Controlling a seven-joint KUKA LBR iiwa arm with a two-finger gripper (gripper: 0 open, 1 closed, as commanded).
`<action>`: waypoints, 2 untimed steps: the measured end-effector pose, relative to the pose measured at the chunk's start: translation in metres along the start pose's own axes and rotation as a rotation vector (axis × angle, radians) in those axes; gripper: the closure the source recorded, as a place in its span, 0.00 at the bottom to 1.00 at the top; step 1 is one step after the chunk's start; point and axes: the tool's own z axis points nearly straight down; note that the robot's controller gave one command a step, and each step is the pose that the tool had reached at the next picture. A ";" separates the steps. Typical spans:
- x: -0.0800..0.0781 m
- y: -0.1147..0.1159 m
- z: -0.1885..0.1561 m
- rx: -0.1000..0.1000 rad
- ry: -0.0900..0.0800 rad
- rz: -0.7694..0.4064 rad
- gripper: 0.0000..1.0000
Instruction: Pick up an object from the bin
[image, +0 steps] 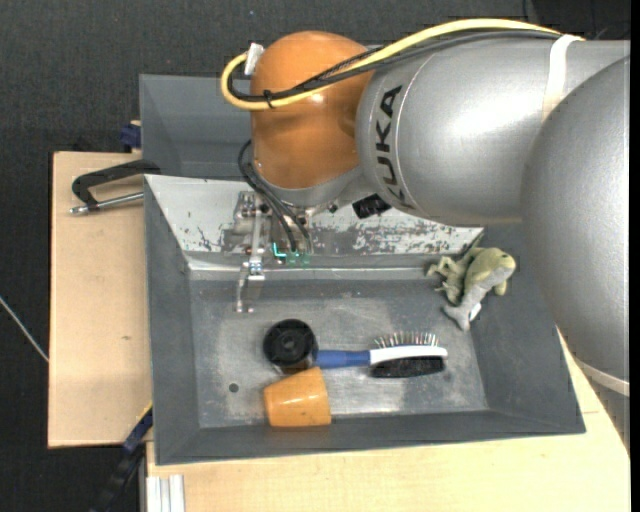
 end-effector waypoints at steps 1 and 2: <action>0.021 -0.045 0.058 0.003 0.000 0.012 0.00; 0.062 -0.090 0.120 -0.003 -0.016 -0.029 0.00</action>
Offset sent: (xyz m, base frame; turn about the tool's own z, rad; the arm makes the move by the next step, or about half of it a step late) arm -0.0199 -0.0429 -0.0548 0.0103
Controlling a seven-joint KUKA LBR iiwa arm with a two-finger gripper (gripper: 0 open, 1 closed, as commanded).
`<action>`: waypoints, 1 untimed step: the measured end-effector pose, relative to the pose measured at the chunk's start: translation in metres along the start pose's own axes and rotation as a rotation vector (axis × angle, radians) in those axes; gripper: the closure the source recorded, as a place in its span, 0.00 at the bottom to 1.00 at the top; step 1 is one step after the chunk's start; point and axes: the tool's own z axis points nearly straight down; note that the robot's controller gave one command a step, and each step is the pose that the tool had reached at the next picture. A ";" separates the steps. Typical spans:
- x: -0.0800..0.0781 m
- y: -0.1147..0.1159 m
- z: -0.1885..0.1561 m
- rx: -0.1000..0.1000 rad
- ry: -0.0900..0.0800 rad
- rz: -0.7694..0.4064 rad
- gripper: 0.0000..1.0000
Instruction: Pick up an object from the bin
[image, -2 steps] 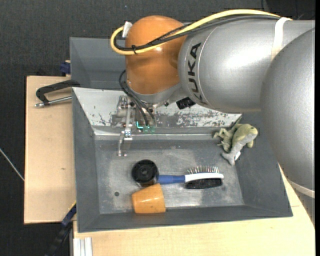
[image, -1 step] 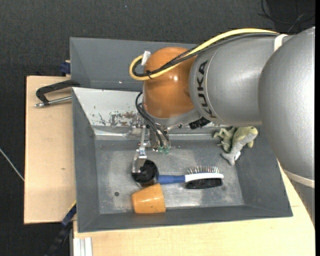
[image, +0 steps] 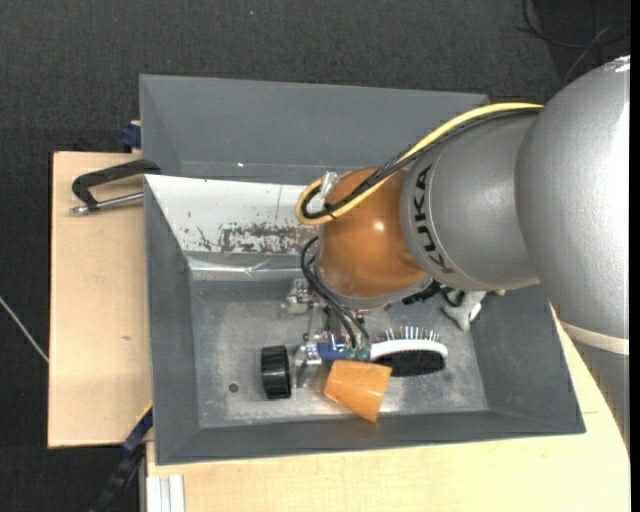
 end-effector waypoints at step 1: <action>0.002 -0.001 0.002 0.001 0.006 0.002 1.00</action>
Offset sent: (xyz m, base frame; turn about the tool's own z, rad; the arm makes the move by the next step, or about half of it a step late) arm 0.0000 0.0000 0.0000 0.0000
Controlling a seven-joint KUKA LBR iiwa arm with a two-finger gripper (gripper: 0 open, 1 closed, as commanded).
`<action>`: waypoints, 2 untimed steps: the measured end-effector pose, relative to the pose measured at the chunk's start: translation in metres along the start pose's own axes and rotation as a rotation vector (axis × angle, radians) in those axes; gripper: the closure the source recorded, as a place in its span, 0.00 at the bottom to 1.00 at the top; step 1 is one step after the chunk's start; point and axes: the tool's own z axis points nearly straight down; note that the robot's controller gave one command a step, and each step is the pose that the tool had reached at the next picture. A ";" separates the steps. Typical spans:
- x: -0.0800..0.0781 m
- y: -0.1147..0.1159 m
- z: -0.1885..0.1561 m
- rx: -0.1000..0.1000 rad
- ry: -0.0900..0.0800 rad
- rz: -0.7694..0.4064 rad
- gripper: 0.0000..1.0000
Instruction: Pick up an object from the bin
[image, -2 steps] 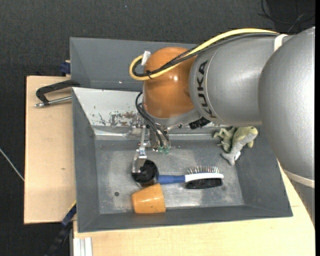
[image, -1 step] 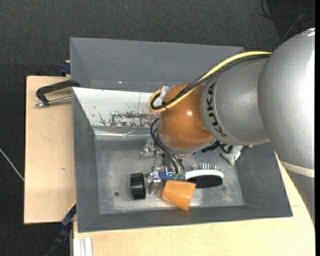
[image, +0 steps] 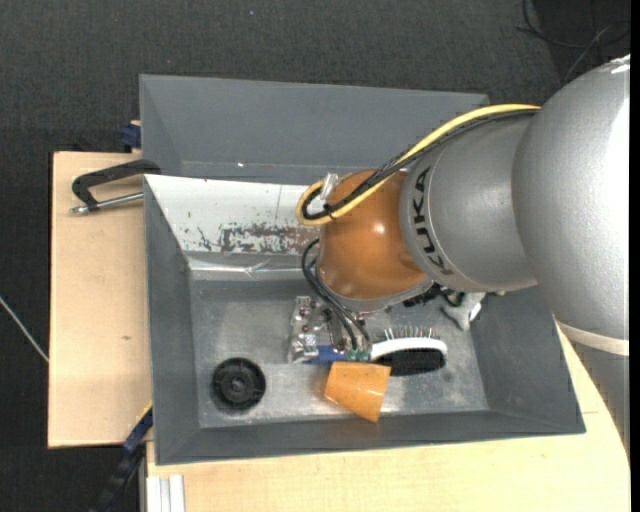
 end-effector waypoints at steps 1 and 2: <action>0.000 0.000 0.000 0.000 0.000 0.000 0.00; 0.023 0.068 0.019 0.002 -0.001 -0.150 0.00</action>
Offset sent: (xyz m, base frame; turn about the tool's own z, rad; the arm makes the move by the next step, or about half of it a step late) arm 0.0000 0.0000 0.0000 0.0000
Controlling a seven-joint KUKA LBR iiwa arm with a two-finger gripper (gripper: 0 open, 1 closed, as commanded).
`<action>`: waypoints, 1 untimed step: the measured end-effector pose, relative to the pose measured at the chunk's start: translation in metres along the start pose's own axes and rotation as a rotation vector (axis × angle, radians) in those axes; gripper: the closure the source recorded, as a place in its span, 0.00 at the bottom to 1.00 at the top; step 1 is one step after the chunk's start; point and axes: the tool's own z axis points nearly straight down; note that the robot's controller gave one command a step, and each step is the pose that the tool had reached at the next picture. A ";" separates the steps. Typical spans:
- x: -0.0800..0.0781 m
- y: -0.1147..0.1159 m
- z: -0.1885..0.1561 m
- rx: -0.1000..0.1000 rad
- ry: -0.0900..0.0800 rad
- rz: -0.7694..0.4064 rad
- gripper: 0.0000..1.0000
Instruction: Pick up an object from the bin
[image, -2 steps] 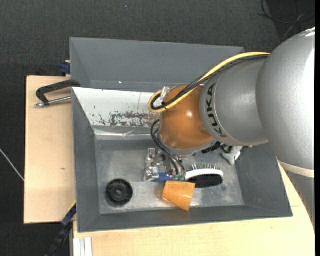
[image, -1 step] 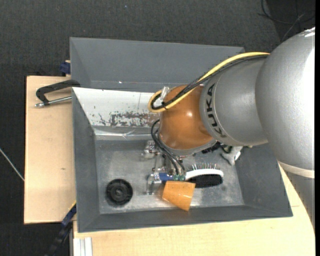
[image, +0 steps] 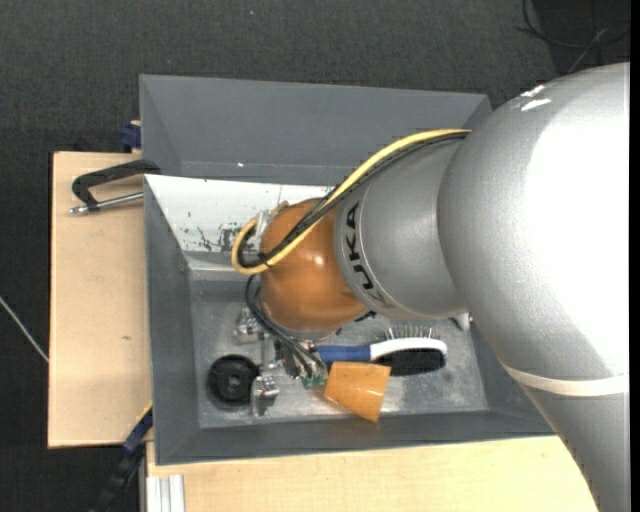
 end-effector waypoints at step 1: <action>-0.002 -0.001 -0.001 -0.002 -0.007 0.004 1.00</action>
Offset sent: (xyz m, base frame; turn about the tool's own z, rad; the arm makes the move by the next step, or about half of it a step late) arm 0.0000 0.0000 0.0000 0.0000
